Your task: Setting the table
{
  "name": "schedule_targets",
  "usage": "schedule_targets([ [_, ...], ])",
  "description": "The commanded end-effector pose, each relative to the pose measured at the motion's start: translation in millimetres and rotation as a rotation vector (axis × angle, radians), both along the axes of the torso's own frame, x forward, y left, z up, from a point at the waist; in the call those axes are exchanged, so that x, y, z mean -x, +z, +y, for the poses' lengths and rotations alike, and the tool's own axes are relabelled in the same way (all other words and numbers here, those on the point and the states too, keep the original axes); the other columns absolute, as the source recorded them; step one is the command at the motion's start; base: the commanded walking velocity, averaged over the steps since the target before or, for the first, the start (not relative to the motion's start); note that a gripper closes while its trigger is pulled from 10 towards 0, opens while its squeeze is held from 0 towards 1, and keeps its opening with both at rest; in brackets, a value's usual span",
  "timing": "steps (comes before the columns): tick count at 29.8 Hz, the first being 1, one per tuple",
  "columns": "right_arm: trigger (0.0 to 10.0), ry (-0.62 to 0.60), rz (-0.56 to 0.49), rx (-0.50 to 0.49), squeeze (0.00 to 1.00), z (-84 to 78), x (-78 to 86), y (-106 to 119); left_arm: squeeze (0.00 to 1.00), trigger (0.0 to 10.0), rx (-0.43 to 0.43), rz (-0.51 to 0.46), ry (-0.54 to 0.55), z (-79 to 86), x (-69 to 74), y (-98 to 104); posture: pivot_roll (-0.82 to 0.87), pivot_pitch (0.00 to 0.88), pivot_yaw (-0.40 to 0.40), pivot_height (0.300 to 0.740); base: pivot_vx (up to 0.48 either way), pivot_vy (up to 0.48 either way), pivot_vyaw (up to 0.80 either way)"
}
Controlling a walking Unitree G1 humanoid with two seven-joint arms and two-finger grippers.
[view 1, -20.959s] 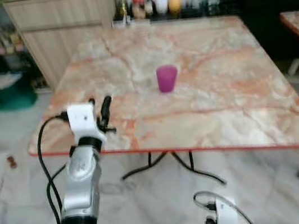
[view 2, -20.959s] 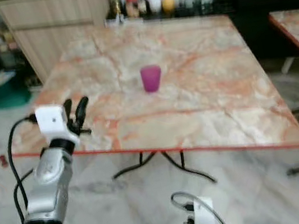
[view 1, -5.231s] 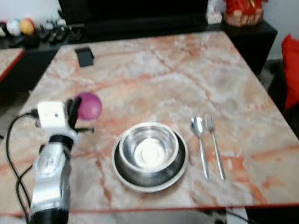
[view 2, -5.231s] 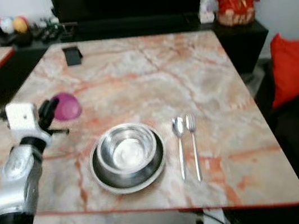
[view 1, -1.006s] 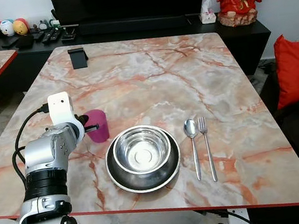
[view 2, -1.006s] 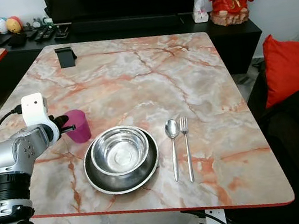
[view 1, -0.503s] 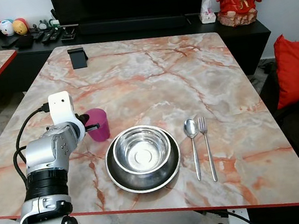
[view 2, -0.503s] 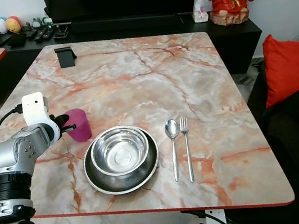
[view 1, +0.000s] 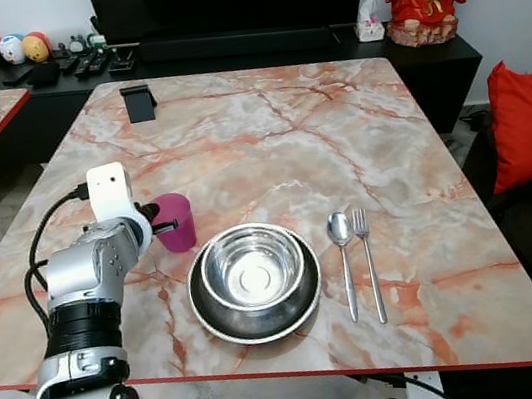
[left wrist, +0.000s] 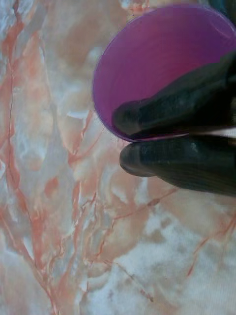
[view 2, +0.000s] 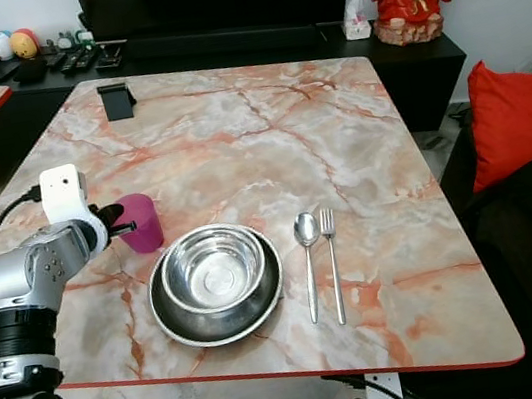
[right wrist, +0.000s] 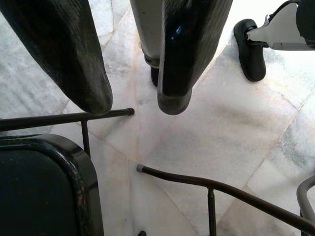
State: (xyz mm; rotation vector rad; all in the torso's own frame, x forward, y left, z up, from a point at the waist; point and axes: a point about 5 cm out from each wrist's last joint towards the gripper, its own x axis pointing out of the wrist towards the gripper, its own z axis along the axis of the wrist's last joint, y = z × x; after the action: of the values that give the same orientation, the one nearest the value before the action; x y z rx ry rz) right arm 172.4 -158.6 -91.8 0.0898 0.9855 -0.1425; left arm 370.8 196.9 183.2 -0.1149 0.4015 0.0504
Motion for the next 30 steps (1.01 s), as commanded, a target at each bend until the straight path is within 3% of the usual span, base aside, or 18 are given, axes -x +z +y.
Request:
schedule_targets([
  [1, 10.0, -0.006, 0.007, -0.001, 0.00, 0.5, 1.5, -1, 0.84, 10.0, -0.014, 0.015, 0.005, -0.3, 1.5, -3, 0.07, 0.000, -0.038, 0.731, 0.000, 0.000, 0.00],
  [10, 10.0, -0.007, 0.008, -0.002, 0.00, 0.8, 2.0, -1, 0.83, 10.0, -0.011, 0.019, 0.007, 0.0, 2.0, -4, 0.07, 0.000, -0.038, 0.731, 0.000, 0.000, 0.00],
  [12, 10.0, -0.007, 0.009, -0.001, 0.00, 0.6, 2.0, -1, 0.75, 10.0, -0.009, 0.020, 0.009, -0.3, 2.0, -4, 0.07, 0.000, -0.038, 0.731, 0.000, 0.000, 0.00],
  [14, 10.0, -0.007, 0.009, -0.001, 0.00, 0.6, 2.0, -1, 0.74, 10.0, -0.008, 0.020, 0.008, -0.7, 2.0, -5, 0.07, 0.000, -0.038, 0.731, 0.000, 0.000, 0.00],
  [15, 10.0, -0.006, 0.009, -0.001, 0.00, 0.6, 2.0, -1, 0.54, 10.0, -0.008, 0.017, 0.007, -1.2, 1.9, -4, 0.07, 0.000, -0.039, 0.731, 0.000, 0.000, 0.00],
  [16, 10.0, -0.006, 0.009, -0.001, 0.00, 0.4, 1.9, -1, 0.00, 10.0, -0.007, 0.008, 0.008, -1.9, 1.7, -3, 0.07, 0.000, -0.040, 0.731, 0.000, 0.000, 0.00],
  [25, 10.0, -0.005, 0.008, 0.002, 0.00, -0.2, 1.6, -1, 0.00, 10.0, -0.026, -0.090, -0.002, -6.0, -1.1, 10, 0.06, 0.000, -0.041, 0.731, 0.000, 0.000, 0.00],
  [30, 10.0, -0.002, 0.008, 0.002, 0.00, -0.3, 1.3, -1, 0.00, 10.0, -0.046, -0.091, -0.024, -7.2, -1.5, 10, 0.07, 0.000, -0.042, 0.731, 0.000, 0.000, 0.00],
])
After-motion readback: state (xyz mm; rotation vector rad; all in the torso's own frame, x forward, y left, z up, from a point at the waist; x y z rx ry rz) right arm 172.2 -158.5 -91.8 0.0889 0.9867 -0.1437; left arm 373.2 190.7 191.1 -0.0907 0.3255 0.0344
